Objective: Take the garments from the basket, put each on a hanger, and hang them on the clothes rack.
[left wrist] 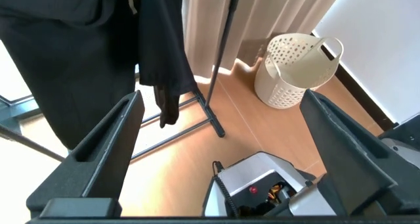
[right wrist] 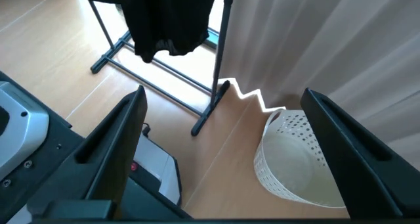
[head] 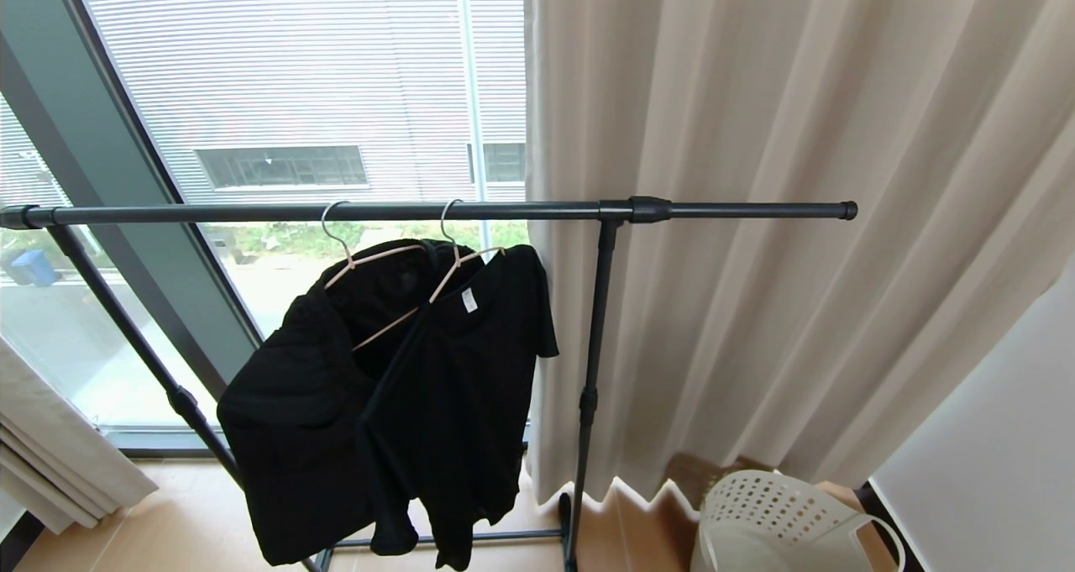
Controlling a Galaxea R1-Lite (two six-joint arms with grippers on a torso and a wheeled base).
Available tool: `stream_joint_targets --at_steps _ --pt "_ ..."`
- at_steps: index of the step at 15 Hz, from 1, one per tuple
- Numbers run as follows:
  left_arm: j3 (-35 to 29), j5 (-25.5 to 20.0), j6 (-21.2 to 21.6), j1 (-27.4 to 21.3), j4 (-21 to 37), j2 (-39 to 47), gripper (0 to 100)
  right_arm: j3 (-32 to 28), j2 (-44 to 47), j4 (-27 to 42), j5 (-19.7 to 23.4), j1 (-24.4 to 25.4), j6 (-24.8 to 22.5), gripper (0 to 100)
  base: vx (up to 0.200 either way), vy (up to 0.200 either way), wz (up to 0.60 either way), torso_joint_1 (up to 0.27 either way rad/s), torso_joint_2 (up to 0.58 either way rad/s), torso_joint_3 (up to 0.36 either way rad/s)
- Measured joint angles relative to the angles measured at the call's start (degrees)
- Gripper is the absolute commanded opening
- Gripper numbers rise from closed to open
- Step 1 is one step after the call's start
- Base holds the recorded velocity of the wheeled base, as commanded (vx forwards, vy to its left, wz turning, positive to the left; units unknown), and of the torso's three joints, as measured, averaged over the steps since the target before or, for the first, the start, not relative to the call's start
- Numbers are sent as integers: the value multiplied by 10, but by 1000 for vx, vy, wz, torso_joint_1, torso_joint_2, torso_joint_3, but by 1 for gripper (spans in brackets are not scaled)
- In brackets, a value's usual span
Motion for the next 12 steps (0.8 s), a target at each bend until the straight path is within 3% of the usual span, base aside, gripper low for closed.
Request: stream_joint_targets --at_steps 4,7,12 --pt "0 20 9 18 16 -43 100 -1 -3 0 -13 -13 6 100 0 0 0 0 0 0" --pt "0 75 39 28 29 -60 100 -1 -13 0 -20 -44 9 100 0 0 0 0 0 0" --pt "0 75 -3 33 39 -95 100 0 -57 0 -21 -118 9 100 0 0 0 0 0 0"
